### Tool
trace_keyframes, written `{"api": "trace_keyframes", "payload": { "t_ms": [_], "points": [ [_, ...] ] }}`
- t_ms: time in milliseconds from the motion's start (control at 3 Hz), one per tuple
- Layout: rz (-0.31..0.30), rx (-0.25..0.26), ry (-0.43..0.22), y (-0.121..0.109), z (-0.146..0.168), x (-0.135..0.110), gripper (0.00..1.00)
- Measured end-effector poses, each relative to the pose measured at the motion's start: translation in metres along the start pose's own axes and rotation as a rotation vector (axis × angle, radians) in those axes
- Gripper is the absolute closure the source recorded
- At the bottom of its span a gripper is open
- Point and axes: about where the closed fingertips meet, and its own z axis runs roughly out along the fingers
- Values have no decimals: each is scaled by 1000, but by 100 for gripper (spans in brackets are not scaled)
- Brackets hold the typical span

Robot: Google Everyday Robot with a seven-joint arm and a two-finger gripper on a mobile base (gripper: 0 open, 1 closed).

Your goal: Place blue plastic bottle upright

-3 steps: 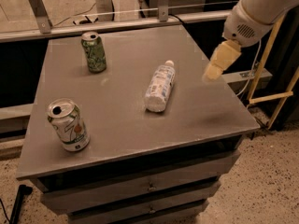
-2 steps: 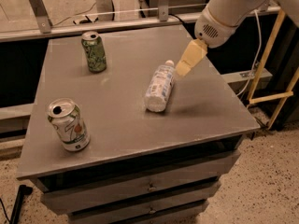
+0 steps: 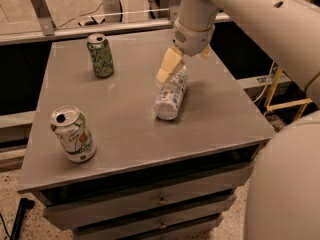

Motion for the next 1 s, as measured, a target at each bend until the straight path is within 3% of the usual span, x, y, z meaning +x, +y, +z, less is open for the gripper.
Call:
{"api": "trace_keyframes", "payload": {
  "t_ms": [667, 1000],
  "points": [
    [26, 1, 18, 10, 9, -10, 0],
    [93, 8, 88, 27, 25, -21, 0]
  ]
}}
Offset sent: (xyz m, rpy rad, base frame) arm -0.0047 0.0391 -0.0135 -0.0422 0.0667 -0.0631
